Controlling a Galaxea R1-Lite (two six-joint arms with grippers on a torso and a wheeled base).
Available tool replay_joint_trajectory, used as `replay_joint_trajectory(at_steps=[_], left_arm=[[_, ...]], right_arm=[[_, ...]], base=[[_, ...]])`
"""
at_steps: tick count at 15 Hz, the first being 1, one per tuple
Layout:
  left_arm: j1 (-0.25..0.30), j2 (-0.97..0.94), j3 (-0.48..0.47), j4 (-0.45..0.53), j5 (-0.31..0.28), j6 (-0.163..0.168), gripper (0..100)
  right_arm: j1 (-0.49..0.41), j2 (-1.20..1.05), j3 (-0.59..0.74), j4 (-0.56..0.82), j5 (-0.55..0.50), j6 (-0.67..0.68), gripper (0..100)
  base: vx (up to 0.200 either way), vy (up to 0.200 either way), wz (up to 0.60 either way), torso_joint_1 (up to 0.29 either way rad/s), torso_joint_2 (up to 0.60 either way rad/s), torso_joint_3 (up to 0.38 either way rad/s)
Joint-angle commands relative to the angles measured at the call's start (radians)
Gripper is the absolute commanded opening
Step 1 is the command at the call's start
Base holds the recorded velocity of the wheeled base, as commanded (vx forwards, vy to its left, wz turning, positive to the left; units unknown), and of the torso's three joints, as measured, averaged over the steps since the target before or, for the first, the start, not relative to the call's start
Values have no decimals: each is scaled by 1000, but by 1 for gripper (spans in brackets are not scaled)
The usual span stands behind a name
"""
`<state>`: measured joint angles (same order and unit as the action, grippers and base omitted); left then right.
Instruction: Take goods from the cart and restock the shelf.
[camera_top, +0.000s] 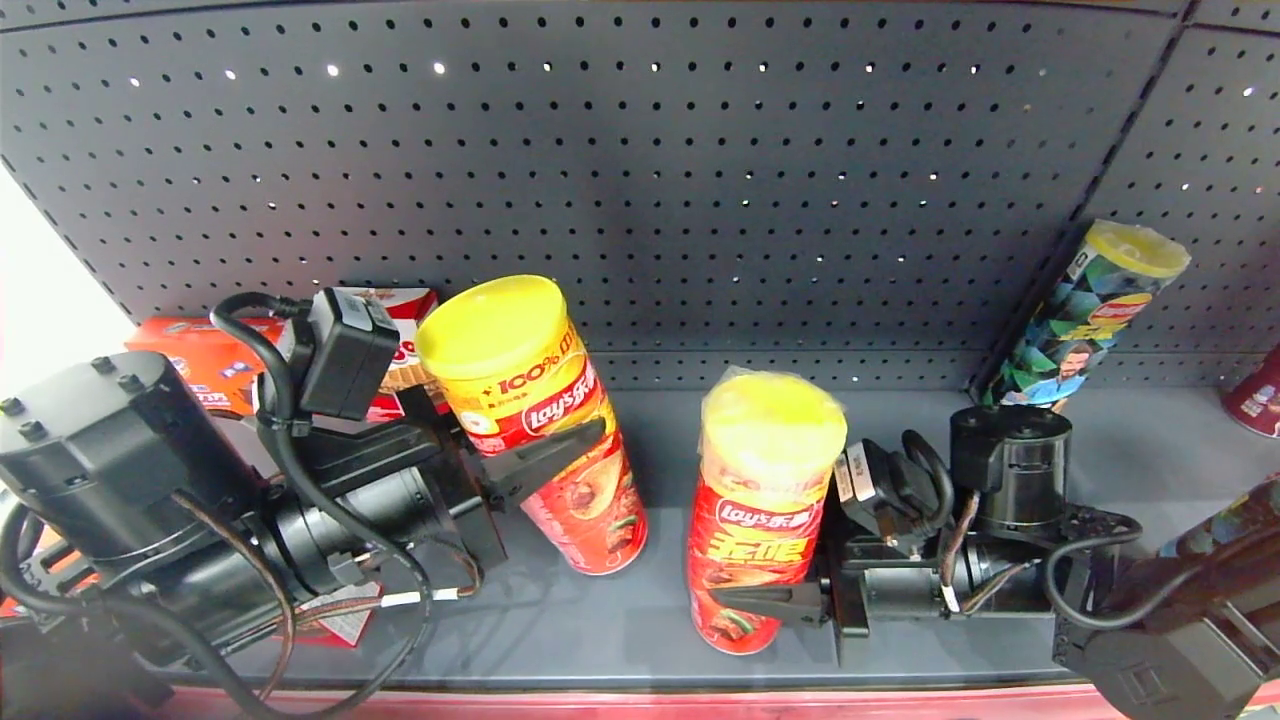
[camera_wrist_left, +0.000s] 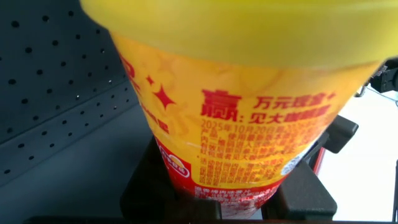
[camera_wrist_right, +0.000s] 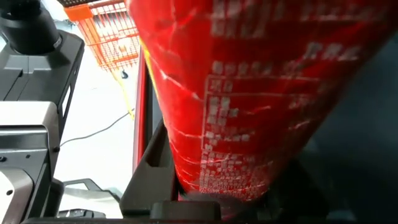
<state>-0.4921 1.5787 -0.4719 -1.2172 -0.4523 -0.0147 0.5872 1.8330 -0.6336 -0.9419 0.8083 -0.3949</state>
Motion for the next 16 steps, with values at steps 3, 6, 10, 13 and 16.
replay_joint_trajectory(at_steps=[3,6,10,13,16], left_arm=[[-2,1,22,-10,0,-1,0],[0,-2,38,-10,0,-1,0],[-2,0,35,-11,0,-1,0],[-3,0,29,-11,0,-1,0],[-3,0,29,-11,0,-1,0]], right_arm=[[2,-3,12,2,-3,-1,0],[2,-9,23,0,-9,-1,100],[2,-60,28,8,-12,1,100],[2,-144,61,17,-46,1,100],[0,-259,146,22,-107,2,100]], base=[[0,0,0,0,0,0],[0,0,0,0,0,0],[0,0,0,0,0,0],[0,0,0,0,0,0],[0,0,0,0,0,0]])
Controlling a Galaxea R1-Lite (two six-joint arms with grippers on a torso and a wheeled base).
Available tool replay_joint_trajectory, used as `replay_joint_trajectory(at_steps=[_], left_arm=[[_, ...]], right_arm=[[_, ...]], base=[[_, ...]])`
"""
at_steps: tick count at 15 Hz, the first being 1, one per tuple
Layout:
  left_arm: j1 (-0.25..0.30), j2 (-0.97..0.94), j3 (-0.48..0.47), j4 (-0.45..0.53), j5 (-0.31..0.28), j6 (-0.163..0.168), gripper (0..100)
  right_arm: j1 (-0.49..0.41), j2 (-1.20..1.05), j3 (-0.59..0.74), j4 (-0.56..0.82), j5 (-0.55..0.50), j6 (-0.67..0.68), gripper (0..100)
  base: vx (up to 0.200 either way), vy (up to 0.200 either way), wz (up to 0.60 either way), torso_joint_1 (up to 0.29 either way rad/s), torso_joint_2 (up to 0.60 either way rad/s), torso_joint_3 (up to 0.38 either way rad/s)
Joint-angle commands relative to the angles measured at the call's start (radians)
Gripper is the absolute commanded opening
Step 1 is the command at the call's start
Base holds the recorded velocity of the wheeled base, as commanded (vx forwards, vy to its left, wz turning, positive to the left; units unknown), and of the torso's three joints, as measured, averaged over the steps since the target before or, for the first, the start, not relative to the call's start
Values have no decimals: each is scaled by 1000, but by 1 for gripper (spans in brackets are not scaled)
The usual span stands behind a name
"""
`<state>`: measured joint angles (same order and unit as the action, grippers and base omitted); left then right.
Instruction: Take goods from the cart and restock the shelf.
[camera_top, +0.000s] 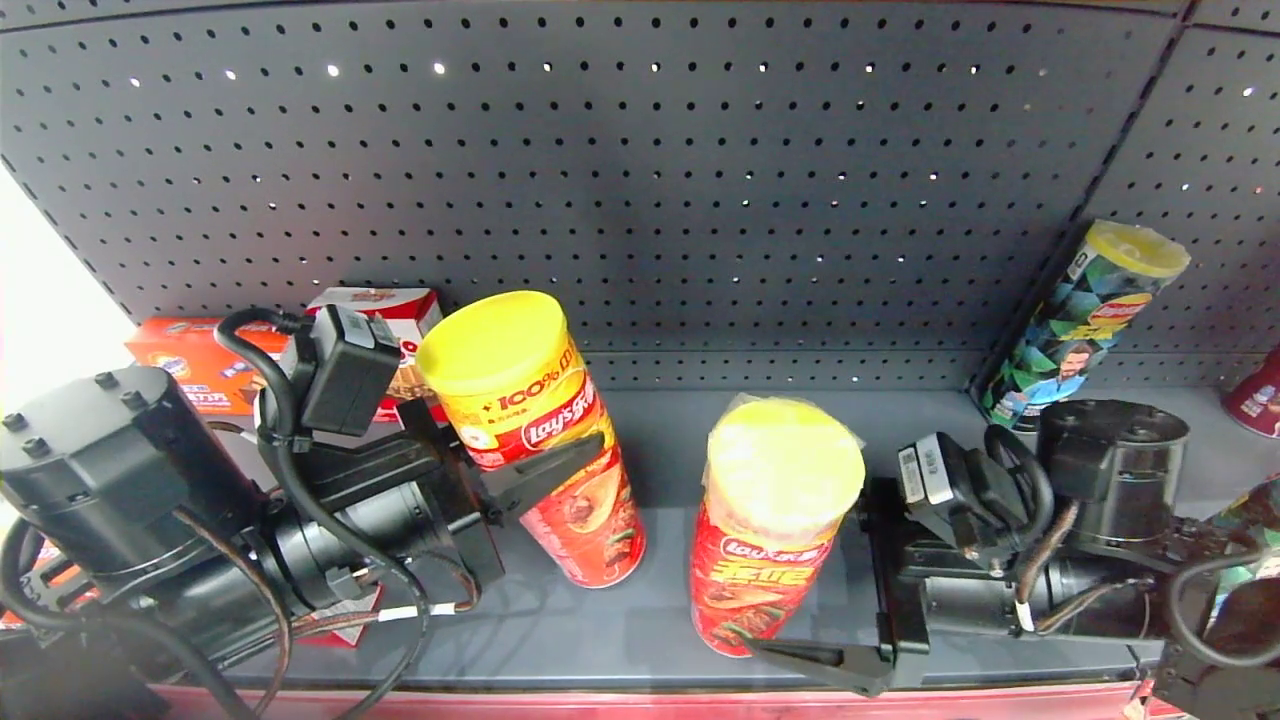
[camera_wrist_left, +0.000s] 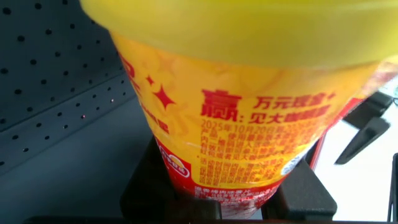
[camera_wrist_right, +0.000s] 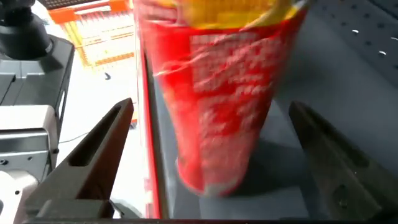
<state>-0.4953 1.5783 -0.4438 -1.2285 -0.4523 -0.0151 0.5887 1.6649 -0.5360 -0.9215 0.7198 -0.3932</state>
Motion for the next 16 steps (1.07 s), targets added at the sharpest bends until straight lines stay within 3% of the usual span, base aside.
replay_joint_trajectory(at_steps=[1,7,13,16], left_arm=[[0,0,-1,0,-2,0,0],[-2,0,-3,1,0,3,0],[0,-1,8,1,1,4,0],[0,0,8,1,1,7,0]], right_arm=[[-1,-117,67,1,-34,0,100],[3,-393,211,39,-198,4,100],[80,-784,375,293,-431,7,100],[77,-906,436,337,-473,31,100]], base=[[0,0,0,0,0,0],[0,0,0,0,0,0],[0,0,0,0,0,0],[0,0,0,0,0,0]])
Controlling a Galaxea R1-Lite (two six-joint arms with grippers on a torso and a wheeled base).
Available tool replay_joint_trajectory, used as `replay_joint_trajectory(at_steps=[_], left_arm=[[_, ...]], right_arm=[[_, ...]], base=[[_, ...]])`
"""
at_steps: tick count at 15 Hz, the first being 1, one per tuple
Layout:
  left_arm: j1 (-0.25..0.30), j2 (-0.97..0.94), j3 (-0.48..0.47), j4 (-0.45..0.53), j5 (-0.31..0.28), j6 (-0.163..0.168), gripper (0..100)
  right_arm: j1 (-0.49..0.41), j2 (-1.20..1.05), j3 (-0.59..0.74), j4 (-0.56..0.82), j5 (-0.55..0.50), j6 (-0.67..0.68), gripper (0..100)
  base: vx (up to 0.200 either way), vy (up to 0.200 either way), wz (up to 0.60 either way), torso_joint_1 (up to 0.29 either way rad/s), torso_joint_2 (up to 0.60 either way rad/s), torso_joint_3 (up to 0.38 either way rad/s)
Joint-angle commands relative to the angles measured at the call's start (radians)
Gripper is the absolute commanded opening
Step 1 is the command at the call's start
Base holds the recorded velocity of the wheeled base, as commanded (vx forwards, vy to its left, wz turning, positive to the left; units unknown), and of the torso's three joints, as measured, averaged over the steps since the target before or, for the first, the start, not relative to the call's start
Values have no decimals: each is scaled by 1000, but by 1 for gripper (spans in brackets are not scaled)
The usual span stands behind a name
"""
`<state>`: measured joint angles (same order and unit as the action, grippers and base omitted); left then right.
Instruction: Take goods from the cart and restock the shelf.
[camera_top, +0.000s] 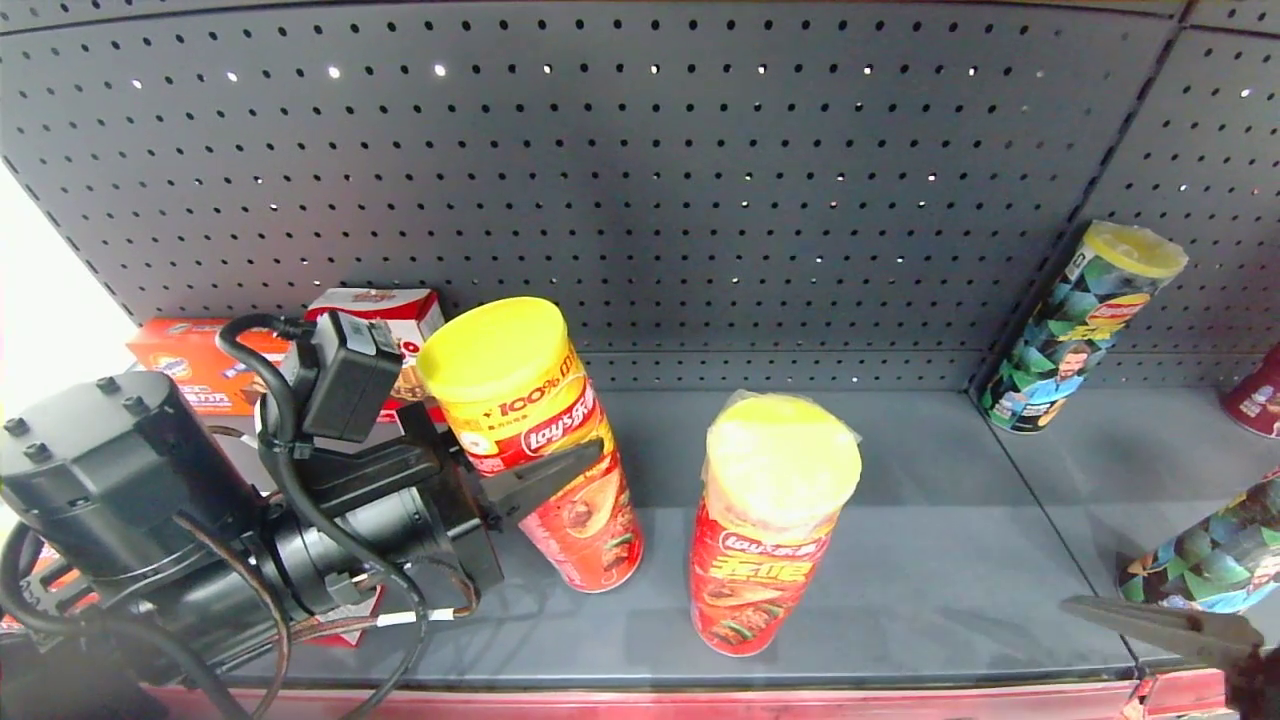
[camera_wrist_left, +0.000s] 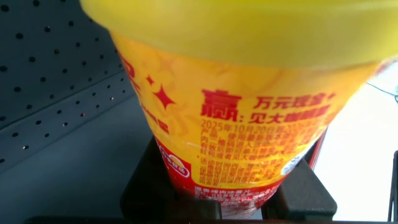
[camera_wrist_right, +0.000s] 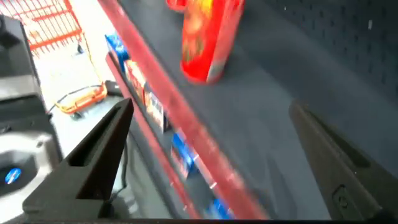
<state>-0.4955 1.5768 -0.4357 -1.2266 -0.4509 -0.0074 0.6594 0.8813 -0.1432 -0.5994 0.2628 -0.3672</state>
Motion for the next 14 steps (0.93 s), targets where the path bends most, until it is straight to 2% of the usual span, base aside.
replay_joint_trajectory(at_steps=[1,5,6,7,8,9,11,12,13,14], left_arm=[[-3,2,-1,-1,0,0,0],[-5,3,-1,-1,0,0,0],[-6,5,0,-1,0,0,0],[-9,8,0,-1,0,1,0],[-12,14,-3,-1,0,1,0],[-14,26,-1,-1,0,3,0],[-11,43,-9,4,0,34,0],[-11,48,-17,6,0,34,0],[-9,49,-44,15,3,34,0],[-11,52,-66,18,1,35,0]], right_arm=[[2,-249,90,104,-60,51,100],[-38,-555,139,426,-178,119,100],[-87,-659,131,555,-204,133,100],[-144,-694,109,629,-214,157,100],[-221,-699,103,636,-214,177,100],[-334,-693,103,638,-214,179,100],[-578,-686,102,641,-212,179,100],[-636,-691,102,641,-211,179,100],[-735,-708,102,641,-208,180,100],[-753,-731,102,641,-208,180,100]], base=[[0,0,0,0,0,0],[0,0,0,0,0,0],[0,0,0,0,0,0],[0,0,0,0,0,0],[0,0,0,0,0,0],[0,0,0,0,0,0],[0,0,0,0,0,0],[0,0,0,0,0,0],[0,0,0,0,0,0],[0,0,0,0,0,0]])
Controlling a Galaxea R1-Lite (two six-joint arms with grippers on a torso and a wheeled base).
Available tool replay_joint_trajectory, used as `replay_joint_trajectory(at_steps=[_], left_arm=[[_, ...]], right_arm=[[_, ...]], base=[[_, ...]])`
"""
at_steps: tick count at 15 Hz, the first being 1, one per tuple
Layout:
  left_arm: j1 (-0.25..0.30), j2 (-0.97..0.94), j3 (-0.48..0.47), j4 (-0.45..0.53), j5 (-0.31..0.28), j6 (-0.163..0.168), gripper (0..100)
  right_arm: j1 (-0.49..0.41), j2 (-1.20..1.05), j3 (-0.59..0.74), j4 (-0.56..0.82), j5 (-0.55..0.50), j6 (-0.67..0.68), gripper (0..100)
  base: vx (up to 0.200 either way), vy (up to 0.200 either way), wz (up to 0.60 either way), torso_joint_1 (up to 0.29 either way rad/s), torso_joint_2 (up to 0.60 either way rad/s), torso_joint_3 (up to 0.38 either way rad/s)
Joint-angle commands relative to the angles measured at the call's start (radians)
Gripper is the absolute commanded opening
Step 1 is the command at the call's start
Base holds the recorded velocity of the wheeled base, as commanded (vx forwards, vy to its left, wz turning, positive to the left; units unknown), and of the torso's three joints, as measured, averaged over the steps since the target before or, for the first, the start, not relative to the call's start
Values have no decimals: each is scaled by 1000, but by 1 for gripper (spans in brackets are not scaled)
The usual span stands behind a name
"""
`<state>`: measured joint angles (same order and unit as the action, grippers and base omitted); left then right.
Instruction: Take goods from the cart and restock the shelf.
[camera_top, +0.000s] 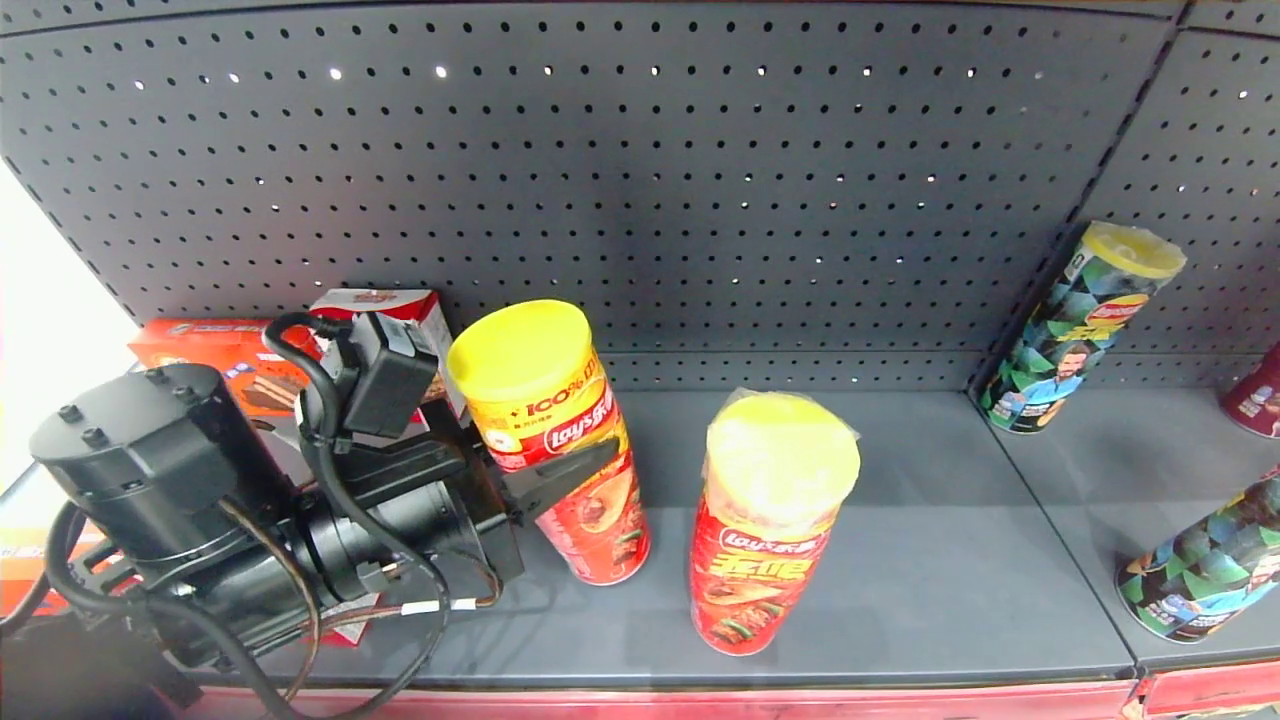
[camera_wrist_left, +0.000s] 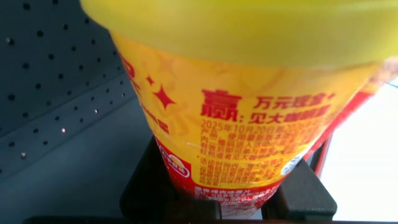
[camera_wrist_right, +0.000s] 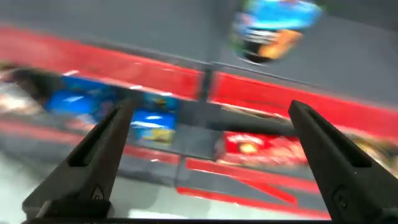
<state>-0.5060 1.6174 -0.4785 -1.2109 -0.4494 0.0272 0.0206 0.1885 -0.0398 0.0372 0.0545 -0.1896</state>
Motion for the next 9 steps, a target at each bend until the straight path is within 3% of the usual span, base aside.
replay_joint_trajectory(at_steps=[1,5,8,9], left_arm=[[1,19,-57,4,-2,0,0],[3,4,-146,134,6,-1,0],[1,-34,-236,312,3,0,0],[3,-37,-241,326,1,0,0]], right_arm=[[-119,-55,-2,4,1,4,100],[-142,-47,-2,4,1,1,100],[-65,-66,-2,3,2,1,100],[-65,-67,-2,3,2,1,100]], base=[[0,0,0,0,0,0],[0,0,0,0,0,0],[0,0,0,0,0,0],[0,0,0,0,0,0]])
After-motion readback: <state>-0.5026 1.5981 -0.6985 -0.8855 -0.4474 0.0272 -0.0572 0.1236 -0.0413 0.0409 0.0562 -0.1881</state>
